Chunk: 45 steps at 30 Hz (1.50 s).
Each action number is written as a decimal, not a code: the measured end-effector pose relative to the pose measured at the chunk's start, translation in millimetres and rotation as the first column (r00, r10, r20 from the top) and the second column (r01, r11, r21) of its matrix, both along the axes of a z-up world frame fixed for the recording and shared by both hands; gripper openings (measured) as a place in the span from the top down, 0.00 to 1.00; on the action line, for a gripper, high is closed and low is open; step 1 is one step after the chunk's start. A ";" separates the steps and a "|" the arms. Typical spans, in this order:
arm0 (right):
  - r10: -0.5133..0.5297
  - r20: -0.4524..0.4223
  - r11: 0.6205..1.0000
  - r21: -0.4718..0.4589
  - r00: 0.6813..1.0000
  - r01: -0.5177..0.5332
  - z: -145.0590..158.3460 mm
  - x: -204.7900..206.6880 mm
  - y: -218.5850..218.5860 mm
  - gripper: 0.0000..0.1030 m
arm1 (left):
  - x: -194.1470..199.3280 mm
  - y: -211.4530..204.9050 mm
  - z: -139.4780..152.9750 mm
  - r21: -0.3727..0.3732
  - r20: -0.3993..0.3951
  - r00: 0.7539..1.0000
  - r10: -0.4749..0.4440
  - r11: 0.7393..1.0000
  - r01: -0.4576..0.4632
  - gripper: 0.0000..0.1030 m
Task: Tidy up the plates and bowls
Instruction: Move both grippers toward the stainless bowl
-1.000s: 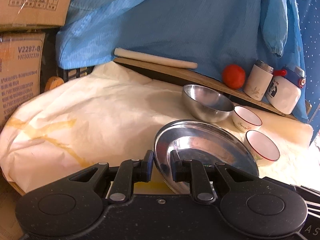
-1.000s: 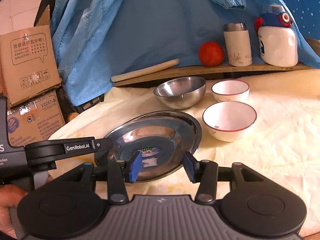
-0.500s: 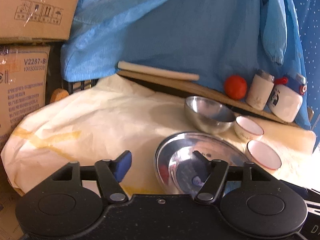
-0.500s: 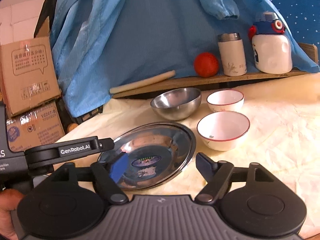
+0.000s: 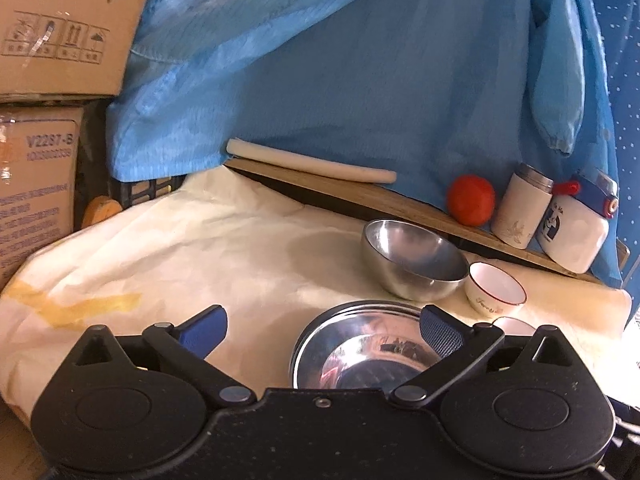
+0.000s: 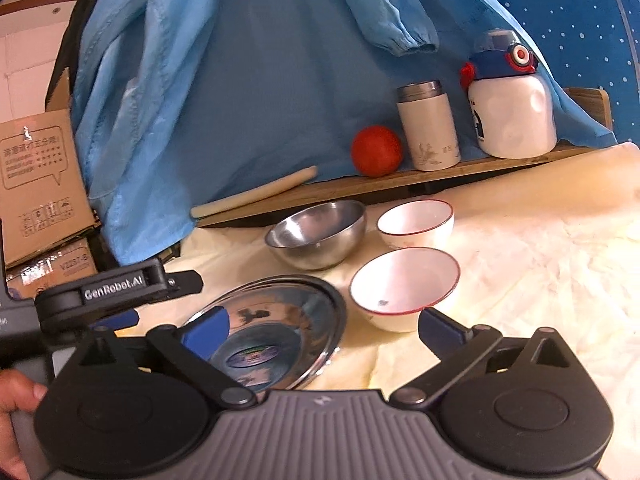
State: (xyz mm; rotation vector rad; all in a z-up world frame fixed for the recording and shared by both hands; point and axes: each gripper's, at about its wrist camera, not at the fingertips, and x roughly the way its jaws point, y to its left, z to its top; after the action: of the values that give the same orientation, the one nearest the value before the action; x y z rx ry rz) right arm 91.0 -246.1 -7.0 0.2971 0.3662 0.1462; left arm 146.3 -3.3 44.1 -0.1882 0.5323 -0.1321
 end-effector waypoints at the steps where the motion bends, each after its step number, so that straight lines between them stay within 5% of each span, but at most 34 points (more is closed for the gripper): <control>1: -0.001 -0.001 1.000 -0.007 1.000 0.001 0.4 2.5 -2.1 0.00 | 4.6 -1.1 0.3 -0.001 -0.004 1.000 -0.001 1.000 0.001 0.01; 22: -0.005 0.055 0.976 -0.218 0.998 0.017 39.4 105.6 -47.7 0.00 | 107.4 -35.2 3.8 0.086 -0.061 0.997 -0.040 0.995 0.045 0.01; 30: 0.057 0.012 0.959 -0.279 0.998 -0.052 53.9 160.4 -42.0 0.00 | 139.1 -36.5 -4.4 0.091 -0.101 0.994 -0.045 0.994 0.054 0.01; 45: 0.077 -0.062 0.950 -0.299 0.995 -0.092 19.0 208.9 -30.1 0.11 | 162.5 -24.6 -20.3 -0.044 -0.162 0.982 -0.097 0.995 0.091 0.01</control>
State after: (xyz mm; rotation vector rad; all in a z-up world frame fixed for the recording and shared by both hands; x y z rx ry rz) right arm 299.9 -276.2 12.0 -0.0180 0.4443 0.1647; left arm 308.7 -27.9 23.8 -0.2112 0.7040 -0.2197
